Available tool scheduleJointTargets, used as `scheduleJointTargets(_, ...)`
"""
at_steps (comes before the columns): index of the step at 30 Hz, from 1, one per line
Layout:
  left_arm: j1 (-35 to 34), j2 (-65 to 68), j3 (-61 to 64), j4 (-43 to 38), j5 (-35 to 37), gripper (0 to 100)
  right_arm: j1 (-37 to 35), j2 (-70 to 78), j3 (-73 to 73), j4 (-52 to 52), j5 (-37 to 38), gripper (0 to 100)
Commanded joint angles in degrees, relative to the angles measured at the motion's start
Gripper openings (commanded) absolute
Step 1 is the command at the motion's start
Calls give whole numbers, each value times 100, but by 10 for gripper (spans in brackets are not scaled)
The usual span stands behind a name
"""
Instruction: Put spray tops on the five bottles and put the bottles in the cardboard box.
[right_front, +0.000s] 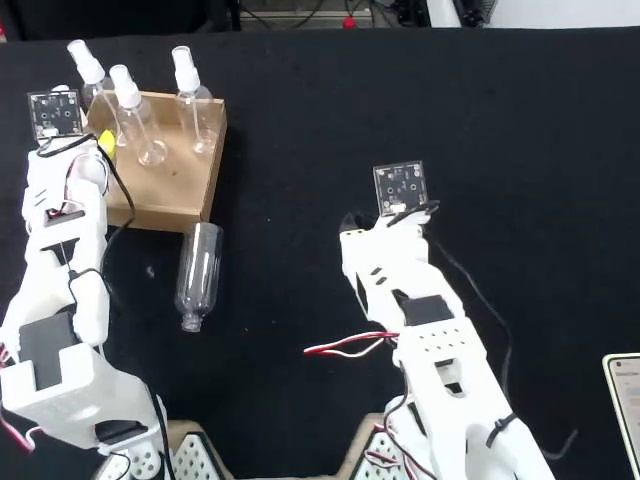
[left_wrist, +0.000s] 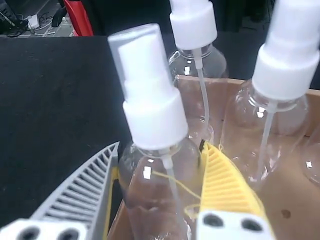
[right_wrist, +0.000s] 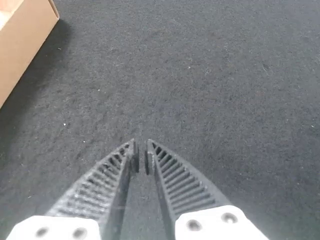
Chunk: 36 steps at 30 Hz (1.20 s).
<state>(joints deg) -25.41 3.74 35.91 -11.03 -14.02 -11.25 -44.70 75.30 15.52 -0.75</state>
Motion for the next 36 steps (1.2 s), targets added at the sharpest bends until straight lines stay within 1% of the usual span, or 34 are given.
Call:
scheduleJointTargets(1, -57, -79, -233, -9, 79, 161, 105, 4, -40, -149, -18, 31)
scheduleJointTargets(8, -75, -79, -224, -9, 193, 162, 105, 4, -31, -149, -18, 31)
scheduleJointTargets(13, -75, -79, -215, 18, 237, 247, 105, 4, -31, -149, -18, 31)
scheduleJointTargets(17, -145, -79, -224, 9, 237, 224, 105, 4, -31, -149, -18, 31)
scheduleJointTargets(27, -286, -88, -215, 9, 229, 226, 105, 4, -31, -149, -18, 31)
scheduleJointTargets(32, -251, -88, -215, 18, 316, 290, 105, 4, -31, -149, -18, 31)
scheduleJointTargets(36, -295, -97, -215, 18, 466, 289, 105, 4, -31, -149, -18, 31)
